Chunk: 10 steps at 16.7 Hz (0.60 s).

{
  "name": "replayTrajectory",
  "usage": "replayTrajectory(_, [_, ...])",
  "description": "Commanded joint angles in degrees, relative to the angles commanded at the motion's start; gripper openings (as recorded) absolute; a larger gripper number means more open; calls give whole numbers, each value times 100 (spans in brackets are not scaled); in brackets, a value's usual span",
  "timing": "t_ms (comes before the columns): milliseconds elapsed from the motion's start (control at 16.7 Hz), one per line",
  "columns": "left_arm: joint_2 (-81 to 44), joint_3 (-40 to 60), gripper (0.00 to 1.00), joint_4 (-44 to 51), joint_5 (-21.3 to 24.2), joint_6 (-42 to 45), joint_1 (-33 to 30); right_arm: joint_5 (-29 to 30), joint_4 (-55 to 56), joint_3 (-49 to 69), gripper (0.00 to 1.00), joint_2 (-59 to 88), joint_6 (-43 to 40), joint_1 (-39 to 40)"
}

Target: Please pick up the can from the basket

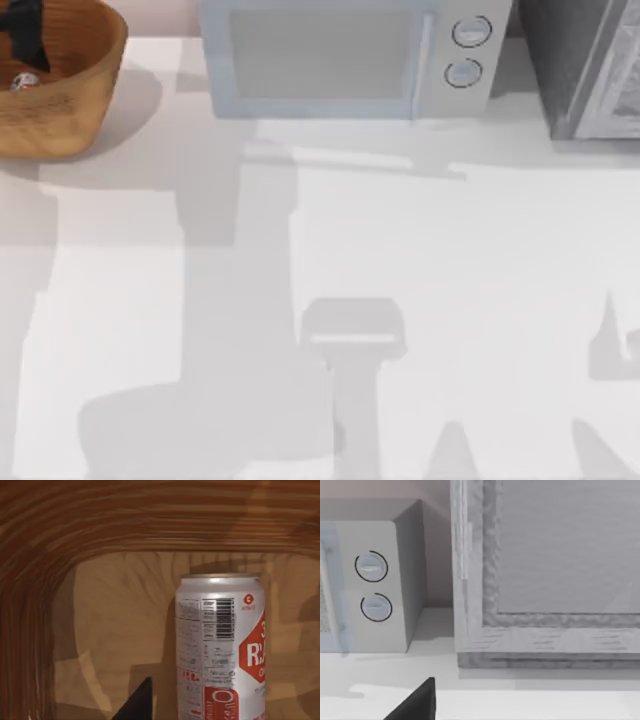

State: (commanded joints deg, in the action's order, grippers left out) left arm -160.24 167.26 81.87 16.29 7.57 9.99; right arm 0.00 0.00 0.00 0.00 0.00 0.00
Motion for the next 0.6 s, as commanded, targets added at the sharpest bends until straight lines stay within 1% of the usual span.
replayTrajectory(600, [-894,663,100,-212,-21,-124,-108,0,0,0,100,0,0,0])
